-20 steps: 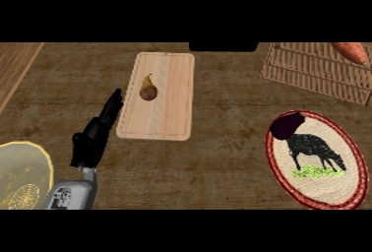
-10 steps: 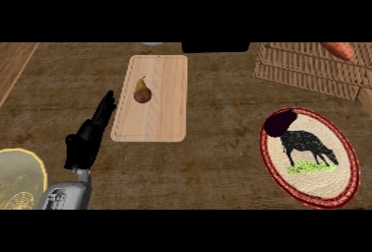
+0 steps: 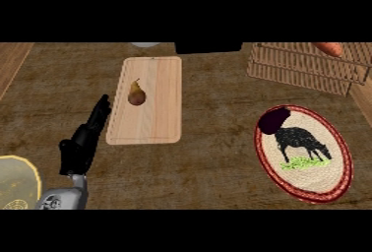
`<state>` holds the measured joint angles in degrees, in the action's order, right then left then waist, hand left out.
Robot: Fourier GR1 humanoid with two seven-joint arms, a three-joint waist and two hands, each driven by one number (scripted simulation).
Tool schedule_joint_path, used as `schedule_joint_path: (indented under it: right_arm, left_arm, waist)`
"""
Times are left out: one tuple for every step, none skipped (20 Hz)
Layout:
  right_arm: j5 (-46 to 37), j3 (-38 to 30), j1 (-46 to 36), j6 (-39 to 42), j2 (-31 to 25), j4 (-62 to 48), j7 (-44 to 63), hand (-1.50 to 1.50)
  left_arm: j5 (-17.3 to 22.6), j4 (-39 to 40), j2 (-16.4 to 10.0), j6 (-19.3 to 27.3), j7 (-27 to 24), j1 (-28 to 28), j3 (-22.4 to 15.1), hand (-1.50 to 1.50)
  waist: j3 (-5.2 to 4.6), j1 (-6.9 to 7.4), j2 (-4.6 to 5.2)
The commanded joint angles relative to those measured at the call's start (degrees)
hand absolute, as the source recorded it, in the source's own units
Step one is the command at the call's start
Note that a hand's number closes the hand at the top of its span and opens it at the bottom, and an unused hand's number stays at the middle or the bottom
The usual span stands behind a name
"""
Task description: Pick the sweet potato from the placemat and place it in the tiered shelf
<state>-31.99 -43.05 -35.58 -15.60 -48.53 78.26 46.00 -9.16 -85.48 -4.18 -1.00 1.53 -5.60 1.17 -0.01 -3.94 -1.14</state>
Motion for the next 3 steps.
schedule_joint_path:
  right_arm:
    - [9.1,-9.2,9.8,10.9,-2.9,10.2,0.9,-1.5]
    - [8.6,-10.3,13.8,10.8,0.4,15.6,2.6,-1.5]
    - [12.6,-14.0,16.0,14.1,0.2,14.8,0.0,-1.5]
  left_arm:
    - [-0.1,-1.6,0.1,0.2,0.5,0.9,-0.2,0.0]
    - [0.0,0.9,0.0,0.6,-0.4,-0.5,0.7,0.0]
    - [0.3,0.5,0.1,0.7,-0.5,-0.1,1.0,0.0]
  waist:
    - [0.06,-0.65,-0.15]
    - [0.01,-0.6,0.09]
    - [0.08,-1.34,-0.08]
